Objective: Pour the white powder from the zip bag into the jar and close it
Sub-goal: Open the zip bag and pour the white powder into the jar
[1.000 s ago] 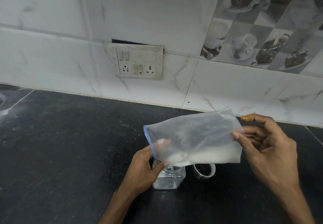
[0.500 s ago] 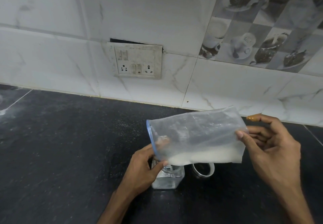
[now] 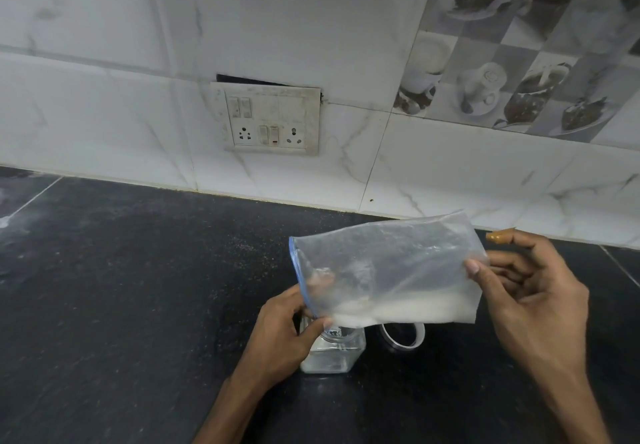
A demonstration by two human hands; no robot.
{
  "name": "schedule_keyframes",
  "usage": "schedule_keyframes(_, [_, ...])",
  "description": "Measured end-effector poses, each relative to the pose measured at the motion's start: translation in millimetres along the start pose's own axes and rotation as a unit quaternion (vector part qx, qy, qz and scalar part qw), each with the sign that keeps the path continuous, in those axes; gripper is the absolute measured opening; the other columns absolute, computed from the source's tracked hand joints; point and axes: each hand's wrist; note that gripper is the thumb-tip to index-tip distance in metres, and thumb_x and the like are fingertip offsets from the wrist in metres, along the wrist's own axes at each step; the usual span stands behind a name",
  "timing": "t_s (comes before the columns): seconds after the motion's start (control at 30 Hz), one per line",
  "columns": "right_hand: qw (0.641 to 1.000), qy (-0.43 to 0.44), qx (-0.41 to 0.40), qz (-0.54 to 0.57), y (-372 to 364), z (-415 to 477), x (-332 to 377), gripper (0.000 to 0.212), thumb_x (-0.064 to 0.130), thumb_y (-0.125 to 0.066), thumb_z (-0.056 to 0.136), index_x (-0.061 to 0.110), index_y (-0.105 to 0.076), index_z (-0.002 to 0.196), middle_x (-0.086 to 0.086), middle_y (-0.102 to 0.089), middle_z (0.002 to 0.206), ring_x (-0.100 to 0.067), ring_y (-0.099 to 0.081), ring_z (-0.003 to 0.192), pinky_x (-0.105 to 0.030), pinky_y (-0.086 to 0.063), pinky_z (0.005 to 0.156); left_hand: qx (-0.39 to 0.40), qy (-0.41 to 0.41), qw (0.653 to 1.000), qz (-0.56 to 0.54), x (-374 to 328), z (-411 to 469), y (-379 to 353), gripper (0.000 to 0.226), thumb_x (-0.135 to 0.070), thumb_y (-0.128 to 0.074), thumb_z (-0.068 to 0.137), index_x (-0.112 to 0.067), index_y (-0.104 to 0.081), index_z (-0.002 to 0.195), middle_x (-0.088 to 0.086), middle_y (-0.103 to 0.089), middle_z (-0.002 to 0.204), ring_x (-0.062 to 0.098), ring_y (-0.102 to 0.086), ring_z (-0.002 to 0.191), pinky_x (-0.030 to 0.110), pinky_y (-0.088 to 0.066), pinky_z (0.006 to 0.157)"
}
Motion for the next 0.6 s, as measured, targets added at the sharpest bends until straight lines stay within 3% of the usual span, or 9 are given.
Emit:
schedule_keyframes(0.07, [1.000,-0.002,0.008,-0.002,0.3,0.4,-1.0,0.044,0.013,-0.077,0.076,0.026,-0.059,0.114,0.024,-0.073,0.091,0.003,-0.071,0.082,-0.006,-0.053,0.076,0.003,0.005,1.000,-0.013,-0.4,0.4,0.3,0.050,-0.014,-0.079,0.080,-0.030,-0.065,0.125,-0.028,-0.064,0.122,-0.004,-0.062,0.110,0.025,-0.056,0.090])
schedule_keyframes(0.17, [1.000,0.002,0.003,-0.001,-0.2,0.9,-1.7,0.045,0.011,-0.078,0.077,0.024,-0.059,0.115,0.008,-0.075,0.083,0.002,-0.071,0.082,-0.007,-0.053,0.076,0.008,-0.005,1.000,-0.003,-2.2,0.4,0.5,0.054,-0.014,-0.078,0.080,-0.040,-0.061,0.125,-0.031,-0.062,0.123,-0.005,-0.062,0.108,0.021,-0.055,0.087])
schedule_keyframes(0.23, [1.000,0.006,0.013,-0.008,-1.1,1.1,-1.0,0.043,0.009,-0.077,0.077,0.023,-0.059,0.114,0.009,-0.072,0.079,0.004,-0.070,0.082,-0.006,-0.053,0.075,0.004,-0.003,1.000,-0.008,-2.8,0.4,1.1,0.054,-0.014,-0.078,0.079,-0.039,-0.061,0.124,-0.036,-0.061,0.121,-0.008,-0.060,0.112,0.020,-0.053,0.091])
schedule_keyframes(0.37, [1.000,0.002,-0.003,0.008,-1.6,1.9,0.5,0.044,0.013,-0.077,0.077,0.026,-0.058,0.114,0.017,-0.072,0.095,0.002,-0.071,0.082,-0.007,-0.053,0.075,0.006,-0.009,1.000,0.004,-3.6,0.7,1.0,0.060,-0.011,-0.079,0.079,-0.047,-0.057,0.122,-0.039,-0.059,0.122,-0.007,-0.062,0.107,0.016,-0.053,0.086])
schedule_keyframes(0.47, [1.000,0.001,0.000,0.015,-1.1,0.4,0.3,0.040,0.019,-0.076,0.076,0.034,-0.060,0.109,0.014,-0.073,0.097,-0.002,-0.072,0.081,-0.011,-0.055,0.076,0.002,-0.012,1.000,-0.007,-3.9,0.6,0.7,0.058,-0.010,-0.079,0.079,-0.046,-0.058,0.120,-0.039,-0.060,0.119,-0.008,-0.061,0.109,0.016,-0.052,0.089])
schedule_keyframes(0.6, [1.000,-0.001,-0.005,0.017,0.2,0.4,-0.5,0.041,0.013,-0.078,0.077,0.027,-0.060,0.111,0.013,-0.073,0.097,-0.003,-0.072,0.081,-0.012,-0.056,0.076,0.003,-0.018,1.000,0.003,-3.1,0.9,-0.2,0.059,-0.012,-0.079,0.080,-0.054,-0.058,0.114,-0.038,-0.062,0.116,-0.004,-0.064,0.104,0.016,-0.053,0.086])
Point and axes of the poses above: each hand's wrist, its own z-axis towards the middle knuckle, its own y-axis out of the back of the hand, x = y × z
